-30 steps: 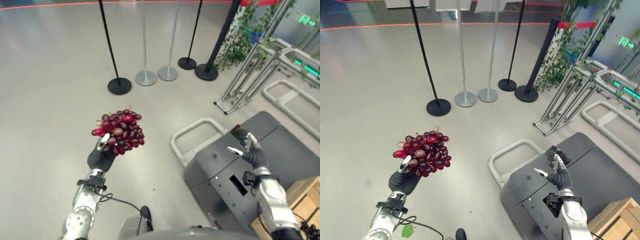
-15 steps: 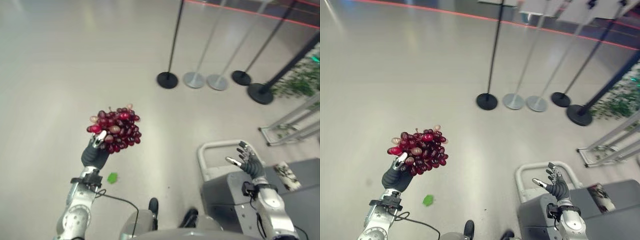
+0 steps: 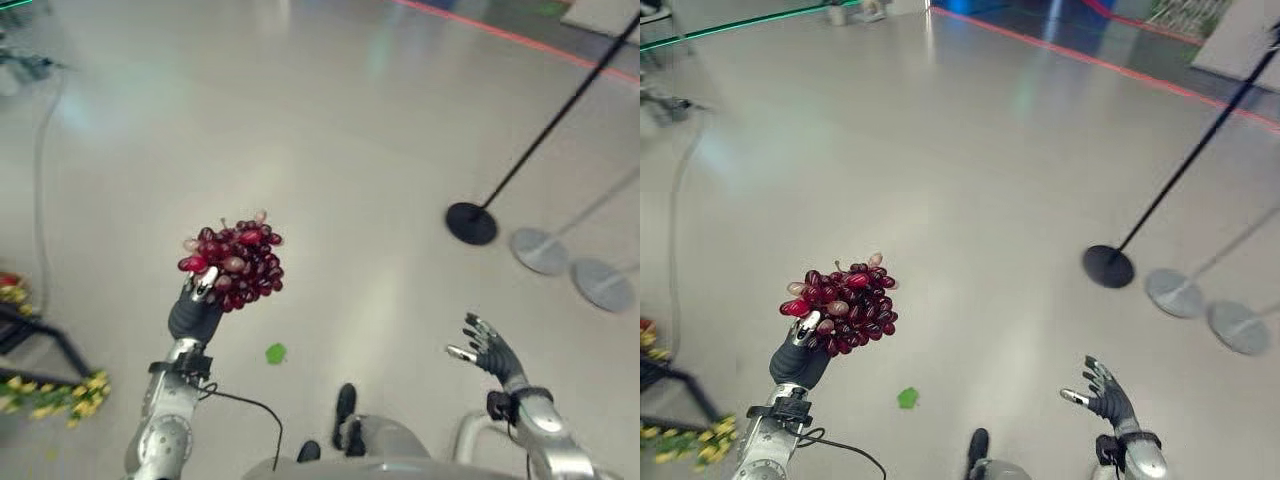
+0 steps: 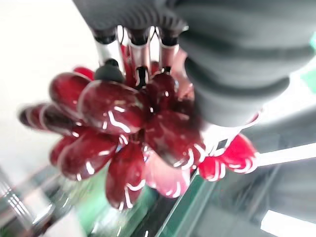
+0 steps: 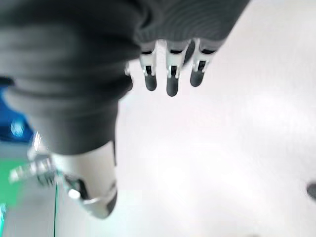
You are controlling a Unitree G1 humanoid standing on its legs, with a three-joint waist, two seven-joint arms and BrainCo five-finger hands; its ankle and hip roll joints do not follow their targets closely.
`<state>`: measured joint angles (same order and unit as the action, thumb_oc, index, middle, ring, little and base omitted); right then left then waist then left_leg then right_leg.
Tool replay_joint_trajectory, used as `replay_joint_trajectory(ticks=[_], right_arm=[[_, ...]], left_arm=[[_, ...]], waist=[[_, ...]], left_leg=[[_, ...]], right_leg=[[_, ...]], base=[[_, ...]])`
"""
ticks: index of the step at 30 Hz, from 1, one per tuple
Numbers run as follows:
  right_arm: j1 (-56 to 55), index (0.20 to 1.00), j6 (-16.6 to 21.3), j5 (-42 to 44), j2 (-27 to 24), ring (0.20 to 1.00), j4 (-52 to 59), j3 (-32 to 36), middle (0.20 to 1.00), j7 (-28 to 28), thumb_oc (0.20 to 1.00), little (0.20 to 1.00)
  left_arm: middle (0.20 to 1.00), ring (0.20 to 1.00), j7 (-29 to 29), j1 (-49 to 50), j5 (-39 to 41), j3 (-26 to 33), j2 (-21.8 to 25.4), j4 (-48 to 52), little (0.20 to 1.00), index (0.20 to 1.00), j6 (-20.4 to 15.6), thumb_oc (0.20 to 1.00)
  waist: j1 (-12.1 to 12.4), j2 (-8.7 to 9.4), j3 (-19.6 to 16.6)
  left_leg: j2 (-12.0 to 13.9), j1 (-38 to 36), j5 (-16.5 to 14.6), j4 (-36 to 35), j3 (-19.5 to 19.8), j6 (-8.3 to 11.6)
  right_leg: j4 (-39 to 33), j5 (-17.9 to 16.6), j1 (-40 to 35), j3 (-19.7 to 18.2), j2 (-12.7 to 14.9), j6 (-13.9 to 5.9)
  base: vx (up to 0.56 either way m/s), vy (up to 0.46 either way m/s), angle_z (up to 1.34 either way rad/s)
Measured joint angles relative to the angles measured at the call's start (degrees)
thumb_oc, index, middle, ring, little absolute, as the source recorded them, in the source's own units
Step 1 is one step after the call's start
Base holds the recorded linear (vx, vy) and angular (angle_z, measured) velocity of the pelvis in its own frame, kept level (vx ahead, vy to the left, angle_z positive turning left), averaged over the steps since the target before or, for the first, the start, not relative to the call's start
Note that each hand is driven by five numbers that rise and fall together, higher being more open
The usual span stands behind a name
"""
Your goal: Pick up the fruits from the basket on one side to the basket on the other side
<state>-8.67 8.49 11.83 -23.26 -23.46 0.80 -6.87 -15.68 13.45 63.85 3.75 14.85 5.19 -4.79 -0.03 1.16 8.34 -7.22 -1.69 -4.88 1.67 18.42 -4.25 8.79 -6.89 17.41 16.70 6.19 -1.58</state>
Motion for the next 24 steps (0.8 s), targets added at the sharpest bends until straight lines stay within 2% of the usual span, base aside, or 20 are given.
replay_joint_trajectory(ticks=[1,2,3,4,5,7,8,9,10,11,12,13,14,16,17,20,21,24], right_arm=[[0.64,1.0,-0.04,0.0,-0.2,1.0,-0.1,-0.67,1.0,-0.01,1.0,1.0],[0.98,1.0,-0.08,-0.29,-0.55,1.0,0.32,-1.3,1.0,-0.01,1.0,1.0],[1.63,1.0,0.01,-0.53,-0.57,1.0,0.85,-1.57,1.0,-0.05,1.0,1.0],[1.32,1.0,0.13,-0.87,-0.88,1.0,1.57,-1.69,1.0,-0.07,1.0,1.0],[1.06,1.0,0.12,-1.15,-1.08,1.0,1.65,-1.43,1.0,0.01,1.0,1.0],[1.26,1.0,0.04,-1.18,-1.85,1.0,1.85,-1.21,1.0,0.31,1.0,1.0],[0.97,1.0,0.06,-1.19,-2.05,1.0,1.94,-0.82,1.0,0.44,1.0,1.0],[-1.46,1.0,0.0,-1.18,-2.51,1.0,2.44,1.52,1.0,1.0,1.0,1.0],[-1.66,1.0,-0.14,-1.25,-3.11,1.0,2.45,2.05,1.0,1.19,1.0,1.0],[-1.05,1.0,-0.34,-2.19,-3.32,1.0,2.4,1.78,1.0,1.37,1.0,1.0],[0.71,1.0,-0.21,-2.78,-3.31,1.0,3.07,1.64,1.0,1.31,1.0,1.0],[1.24,1.0,-0.06,-2.86,-3.45,1.0,3.42,1.74,1.0,1.36,1.0,1.0],[2.54,1.0,-0.08,-3.07,-3.55,1.0,3.28,1.79,1.0,1.47,1.0,1.0],[2.2,1.0,-0.08,-3.31,-3.51,1.0,3.37,1.81,1.0,1.57,1.0,1.0],[1.52,1.0,-0.08,-3.37,-2.9,1.0,3.23,1.99,1.0,1.57,1.0,1.0],[0.71,1.0,-0.2,-3.36,-1.0,1.0,3.17,1.78,1.0,2.33,1.0,1.0],[1.24,1.0,-0.19,-3.35,-0.31,1.0,3.27,1.71,1.0,2.43,1.0,1.0],[3.07,1.0,-0.16,-3.33,0.12,1.0,3.24,1.25,1.0,2.57,1.0,1.0]], left_arm=[[0.2,0.2,0.03,0.02,0.04,0.17,0.38,-0.25,0.2,0.2,-0.09,0.2],[0.2,0.2,0.08,-0.09,0.05,0.0,0.0,-0.45,0.2,0.2,-0.16,0.2],[0.2,0.2,-0.02,0.32,0.06,-0.03,-0.12,-0.42,0.2,0.2,-0.33,0.2],[0.2,0.2,-0.08,-0.69,0.07,-0.85,-0.33,-0.75,0.2,0.2,-0.44,0.2],[0.2,0.2,-0.13,-1.7,0.07,-2.38,-0.51,-0.76,0.2,0.2,-0.39,0.2],[0.2,0.2,-0.44,-2.32,0.06,-3.88,-0.59,-0.66,0.2,0.2,-0.21,0.2],[0.2,0.2,-0.46,-3.36,0.08,-4.66,-0.49,-0.89,0.2,0.2,-0.12,0.2],[0.2,0.2,-0.44,-7.16,0.07,-7.83,-0.31,-2.39,0.2,0.2,0.63,0.2],[0.2,0.2,-0.53,-8.4,0.08,-8.57,-0.56,-1.76,0.2,0.2,0.67,0.2],[0.2,0.2,-0.71,-7.75,0.25,-8.45,-0.95,-1.11,0.2,0.2,0.5,0.2],[0.2,0.2,-0.8,-6.36,0.42,-8.33,-1.0,-0.9,0.2,0.2,0.5,0.2],[0.2,0.2,-0.8,-6.08,0.41,-8.38,-1.03,-0.91,0.2,0.2,0.56,0.2],[0.2,0.2,-0.79,-5.83,0.39,-8.39,-1.2,-1.03,0.2,0.2,0.71,0.2],[0.2,0.2,-0.87,-5.9,0.39,-8.5,-1.37,-0.92,0.2,0.2,0.8,0.2],[0.2,0.2,-0.96,-5.83,0.41,-8.27,-1.28,-0.61,0.2,0.2,0.69,0.2],[0.2,0.2,-0.94,-5.59,0.42,-6.93,-1.09,-0.59,0.2,0.2,0.71,0.2],[0.2,0.2,-0.93,-5.35,0.41,-5.73,-0.81,-0.51,0.2,0.2,0.68,0.2],[0.2,0.2,-0.91,-5.09,0.4,-3.6,-0.53,-0.47,0.2,0.2,0.7,0.2]], waist=[[0.38,0.49,0.13],[1.07,0.49,0.16],[1.72,0.46,0.3],[1.64,0.53,0.29],[1.55,0.2,0.58],[0.82,-0.95,1.08],[0.59,-1.14,1.43],[-2.2,-0.9,2.02],[-3.14,-1.29,2.81],[-3.03,-2.14,3.29],[-0.95,-3.26,3.56],[-0.57,-4.24,3.64],[-0.75,-4.74,4.19],[-0.98,-4.8,4.24],[-0.43,-3.88,4.61],[-0.33,-2.12,4.59],[0.4,-1.46,4.41],[0.96,-0.88,4.29]], left_leg=[[0.19,-1.25,-0.75,0.07,0.72,0.68],[0.7,-2.04,-1.7,0.96,0.76,2.02],[1.5,-1.1,-1.91,2.28,0.75,2.43],[1.69,-0.75,-2.77,4.31,2.11,3.88],[2.21,0.25,-3.36,5.54,4.04,4.8],[3.25,1.41,-3.0,5.61,4.22,5.53],[3.45,1.99,-2.77,5.71,3.9,6.34],[3.37,6.23,-0.15,6.42,-0.65,10.39],[4.48,8.25,0.03,5.48,-4.76,10.16],[7.46,8.6,0.88,3.19,-11.89,8.8],[10.52,6.97,2.25,0.98,-14.47,6.46],[11.62,6.33,2.9,0.59,-15.95,6.08],[12.47,6.31,3.09,-0.33,-18.47,7.53],[12.13,6.11,3.99,-0.55,-20.99,8.16],[11.27,6.37,4.14,-0.74,-21.95,7.57],[11.25,6.31,4.64,-1.02,-27.2,7.28],[10.8,5.96,4.47,-1.5,-27.64,7.04],[10.69,4.92,4.45,-2.55,-27.73,6.97]], right_leg=[[-1.25,1.32,-1.78,-1.7,0.19,1.86],[-3.14,1.91,-4.22,-1.64,-1.24,3.09],[-3.7,2.35,-5.08,-1.5,-1.4,3.5],[-4.81,2.81,-6.01,-0.16,-1.94,3.81],[-6.23,3.15,-7.79,2.55,-2.19,4.29],[-6.17,4.36,-9.1,6.03,-2.1,4.53],[-6.42,4.49,-9.59,8.0,-1.22,4.58],[-7.03,4.7,-10.41,14.65,1.52,3.75],[-6.97,5.07,-10.86,14.92,2.2,3.09],[-6.65,5.4,-10.87,12.93,1.64,2.51],[-6.38,6.22,-10.62,10.88,0.94,1.92],[-5.8,6.64,-10.6,10.87,0.7,2.0],[-4.44,7.13,-10.6,11.78,1.61,1.2],[-3.31,7.23,-10.24,12.22,3.17,-0.2],[-3.86,6.4,-10.7,12.35,4.73,-0.98],[-6.81,5.11,-12.66,12.02,5.7,-3.15],[-8.25,3.86,-13.41,12.12,5.6,-3.5],[-10.85,2.52,-14.99,12.2,4.9,-2.8]], base=[[0.13,-0.208,0.42],[0.04,-0.105,0.28],[0.08,-0.188,0.34],[0.03,-0.107,0.69],[0.04,-0.116,0.87],[-0.11,-0.021,1.0],[-0.1,0.036,1.99],[0.02,0.028,2.19],[0.01,0.062,2.21],[0.01,0.063,0.68],[0.02,0.111,-0.03],[0.05,0.114,-0.09],[0.04,0.074,0.29],[0.07,0.18,0.42],[0.1,0.264,0.43],[0.05,0.176,0.42],[0.03,0.254,0.0],[-0.01,0.183,-0.02]])
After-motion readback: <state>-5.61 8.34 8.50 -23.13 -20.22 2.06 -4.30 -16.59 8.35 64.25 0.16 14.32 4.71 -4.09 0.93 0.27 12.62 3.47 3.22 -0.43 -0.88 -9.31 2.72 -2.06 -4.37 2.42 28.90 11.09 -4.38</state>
